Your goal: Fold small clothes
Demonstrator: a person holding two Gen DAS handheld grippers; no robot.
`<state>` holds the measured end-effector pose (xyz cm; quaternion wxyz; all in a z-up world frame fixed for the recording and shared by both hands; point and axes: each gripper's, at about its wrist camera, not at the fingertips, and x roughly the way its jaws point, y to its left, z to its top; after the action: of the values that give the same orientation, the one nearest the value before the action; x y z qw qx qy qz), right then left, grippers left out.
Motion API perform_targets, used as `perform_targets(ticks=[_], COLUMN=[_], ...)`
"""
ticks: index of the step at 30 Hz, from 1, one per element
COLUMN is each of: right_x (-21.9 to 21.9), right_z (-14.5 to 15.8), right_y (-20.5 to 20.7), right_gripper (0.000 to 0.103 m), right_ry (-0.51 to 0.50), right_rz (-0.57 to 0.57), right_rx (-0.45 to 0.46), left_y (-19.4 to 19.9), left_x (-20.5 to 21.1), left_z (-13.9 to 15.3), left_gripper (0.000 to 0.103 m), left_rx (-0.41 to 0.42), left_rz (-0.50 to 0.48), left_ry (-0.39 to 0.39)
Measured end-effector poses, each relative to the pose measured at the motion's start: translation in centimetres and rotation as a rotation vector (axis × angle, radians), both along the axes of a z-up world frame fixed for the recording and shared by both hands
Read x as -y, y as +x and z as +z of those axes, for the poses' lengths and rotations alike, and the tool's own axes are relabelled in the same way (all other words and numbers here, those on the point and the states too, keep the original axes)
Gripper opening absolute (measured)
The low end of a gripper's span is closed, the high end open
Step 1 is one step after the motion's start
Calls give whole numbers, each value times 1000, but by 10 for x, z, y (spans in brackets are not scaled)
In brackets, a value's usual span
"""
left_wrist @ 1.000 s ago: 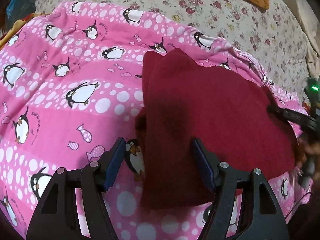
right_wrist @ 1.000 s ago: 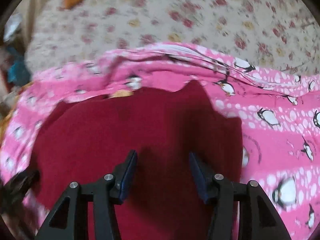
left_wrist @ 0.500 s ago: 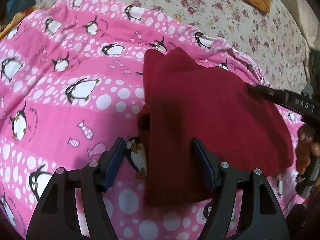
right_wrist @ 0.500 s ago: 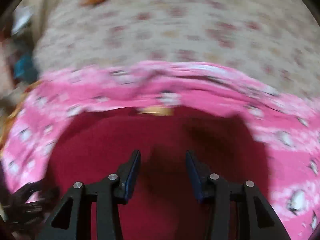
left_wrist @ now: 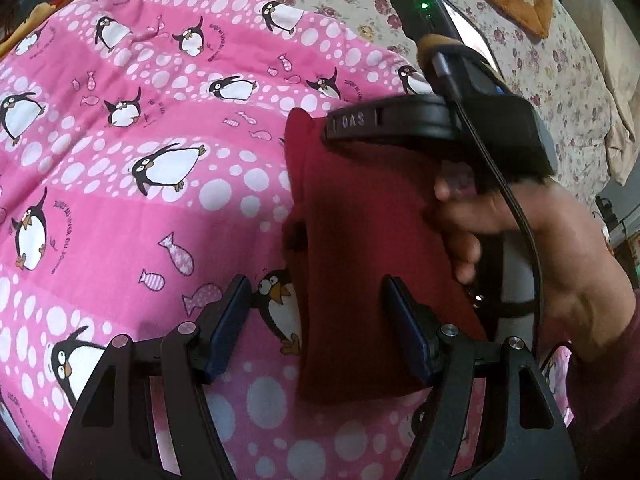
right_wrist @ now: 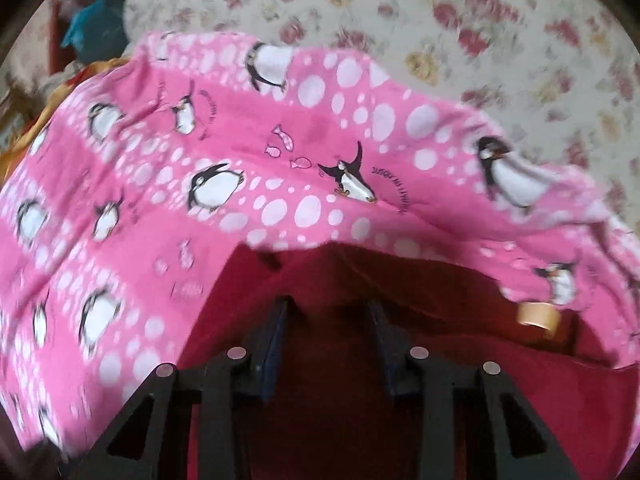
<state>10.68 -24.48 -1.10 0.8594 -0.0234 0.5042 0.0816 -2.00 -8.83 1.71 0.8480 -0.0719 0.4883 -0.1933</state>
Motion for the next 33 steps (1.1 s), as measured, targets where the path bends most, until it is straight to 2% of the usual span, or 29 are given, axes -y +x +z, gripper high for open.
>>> perform_targets(ticks=[6, 9, 11, 15, 20, 23, 26, 27, 28, 29, 30, 31, 33], right_x=[13, 23, 22, 8, -15, -28, -38, -39, -37, -34, -32, -28, -16], right_z=[12, 24, 29, 35, 31, 14, 3, 4, 6, 10, 15, 22, 33], right_y=[0, -18, -29, -37, -30, -23, -22, -23, -25, -27, -30, -33, -39], right_gripper=[39, 54, 58, 61, 73, 73, 73, 66, 54, 50, 35, 28, 24], right_ry=[82, 186, 204, 178, 160, 101, -2, -21, -30, -12, 14, 43, 92], right_rz=[-28, -22, -11, 41, 72, 63, 82, 89, 88, 99, 112, 122, 108], right_rx=[-16, -6, -4, -12, -27, -72, -54, -44, -34, -20, -9, -1, 16], left_y=[0, 0, -2, -3, -4, -3, 0, 1, 2, 4, 6, 8, 10], left_x=[2, 2, 2, 2, 2, 3, 3, 2, 1, -1, -2, -3, -1], left_z=[1, 0, 1, 0, -1, -1, -1, -1, -1, 0, 0, -1, -2], left_gripper=[70, 70, 70, 70, 71, 71, 71, 71, 71, 71, 71, 71, 71], left_rx=[7, 4, 4, 8, 7, 8, 4, 1, -2, -5, -11, -17, -18], left_rz=[-4, 0, 3, 3, 4, 4, 4, 6, 8, 12, 17, 19, 16], left_ry=[10, 8, 7, 6, 4, 7, -5, -18, -33, -57, -90, -115, -138])
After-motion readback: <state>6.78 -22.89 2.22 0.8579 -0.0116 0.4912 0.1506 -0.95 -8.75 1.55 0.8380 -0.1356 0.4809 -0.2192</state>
